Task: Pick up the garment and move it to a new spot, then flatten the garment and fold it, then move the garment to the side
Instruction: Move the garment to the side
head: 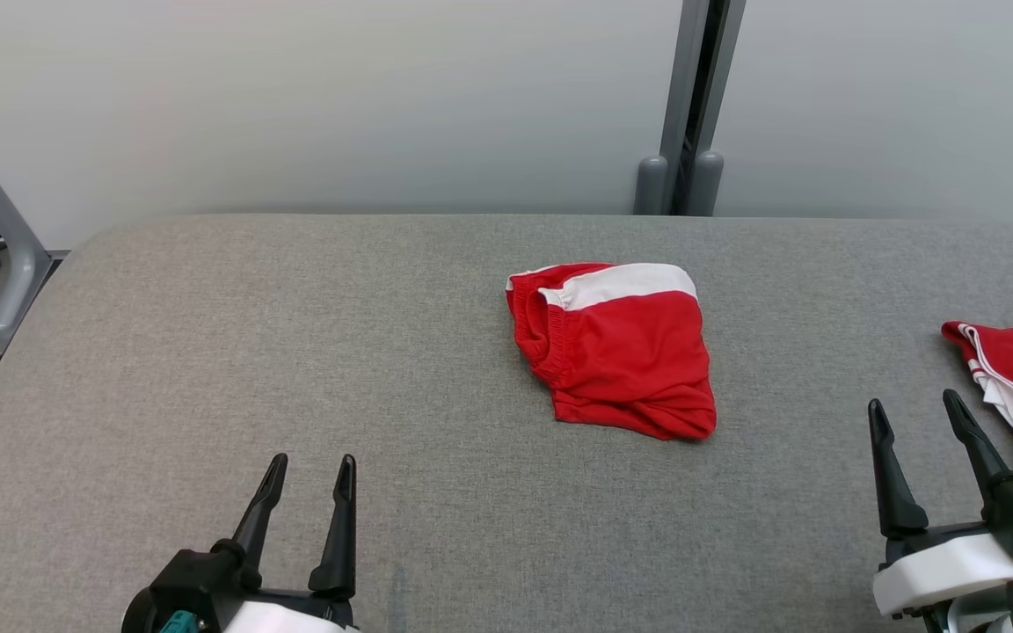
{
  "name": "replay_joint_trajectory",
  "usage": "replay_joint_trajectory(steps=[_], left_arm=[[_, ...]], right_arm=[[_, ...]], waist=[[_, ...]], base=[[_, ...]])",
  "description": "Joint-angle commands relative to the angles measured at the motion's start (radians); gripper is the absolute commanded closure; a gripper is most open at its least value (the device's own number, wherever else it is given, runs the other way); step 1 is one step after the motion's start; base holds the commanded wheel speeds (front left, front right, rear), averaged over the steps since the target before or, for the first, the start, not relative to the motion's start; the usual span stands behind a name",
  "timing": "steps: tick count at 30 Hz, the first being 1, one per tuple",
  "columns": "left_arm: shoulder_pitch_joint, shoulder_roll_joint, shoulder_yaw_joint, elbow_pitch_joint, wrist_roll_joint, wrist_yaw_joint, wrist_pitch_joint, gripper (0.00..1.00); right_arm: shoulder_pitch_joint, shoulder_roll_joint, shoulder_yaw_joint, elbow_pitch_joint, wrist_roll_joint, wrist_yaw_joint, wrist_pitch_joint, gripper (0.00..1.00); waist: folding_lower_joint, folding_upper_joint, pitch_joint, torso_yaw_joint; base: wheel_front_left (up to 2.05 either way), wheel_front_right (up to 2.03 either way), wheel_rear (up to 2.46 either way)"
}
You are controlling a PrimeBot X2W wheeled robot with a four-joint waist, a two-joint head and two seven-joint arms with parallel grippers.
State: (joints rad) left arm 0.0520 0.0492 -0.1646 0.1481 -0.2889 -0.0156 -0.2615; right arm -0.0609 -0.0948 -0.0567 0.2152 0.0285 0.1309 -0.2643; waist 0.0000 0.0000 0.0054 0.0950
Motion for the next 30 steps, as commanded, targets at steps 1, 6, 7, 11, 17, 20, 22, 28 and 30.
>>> replay_joint_trajectory(steps=[1, 6, 7, 11, 17, 20, 22, 28, 30], left_arm=[[0.001, 0.004, -0.001, 0.001, 0.003, 0.0, -0.003, 0.0], [0.001, 0.004, -0.006, 0.003, 0.008, -0.002, -0.003, 0.0], [0.0, 0.004, -0.006, 0.004, 0.008, -0.001, -0.003, 0.0], [-0.001, 0.004, -0.008, 0.004, 0.007, 0.001, -0.003, 0.0], [-0.003, 0.004, -0.009, 0.004, 0.003, 0.003, -0.003, 0.0], [-0.005, 0.004, -0.009, 0.004, 0.002, 0.004, -0.003, 0.0], [-0.006, 0.004, -0.01, 0.005, 0.002, 0.002, -0.003, 0.0], [-0.011, 0.004, -0.011, 0.004, 0.004, 0.0, -0.003, 0.0], [-0.011, 0.004, -0.011, 0.004, 0.004, 0.0, -0.003, 0.0]], right_arm=[[0.007, -0.002, -0.002, 0.005, 0.005, 0.0, -0.001, 0.0], [0.008, -0.006, 0.002, 0.008, 0.01, 0.0, -0.001, 0.0], [0.007, -0.008, 0.003, 0.009, 0.013, 0.0, -0.001, 0.0], [0.004, -0.013, 0.005, 0.011, 0.019, 0.0, -0.001, 0.0], [0.006, -0.01, 0.003, 0.01, 0.019, 0.0, -0.001, 0.0], [0.004, -0.011, 0.002, 0.011, 0.019, 0.0, -0.001, 0.0], [0.003, -0.013, 0.0, 0.013, 0.022, 0.0, -0.001, 0.0], [0.006, -0.012, -0.001, 0.011, 0.016, 0.0, -0.001, 0.0], [0.003, -0.012, -0.003, 0.009, 0.014, 0.0, -0.001, 0.0]], waist=[[0.0, 0.0, -0.001, 0.002], [0.0, 0.0, 0.0, 0.008], [0.0, 0.0, 0.0, 0.009], [0.0, 0.0, 0.002, 0.011], [0.0, 0.0, 0.004, 0.015], [0.0, 0.0, 0.007, 0.016], [0.0, 0.0, 0.007, 0.017], [0.0, 0.0, 0.01, 0.022], [0.0, 0.0, 0.011, 0.023]], base=[[0.0, 0.0, 0.0], [0.0, 0.0, 0.0], [0.0, 0.0, 0.0], [0.0, 0.0, 0.0], [0.0, 0.0, 0.0], [0.0, 0.0, 0.0], [0.0, 0.0, 0.0], [0.0, 0.0, 0.0], [0.0, 0.0, 0.0]])
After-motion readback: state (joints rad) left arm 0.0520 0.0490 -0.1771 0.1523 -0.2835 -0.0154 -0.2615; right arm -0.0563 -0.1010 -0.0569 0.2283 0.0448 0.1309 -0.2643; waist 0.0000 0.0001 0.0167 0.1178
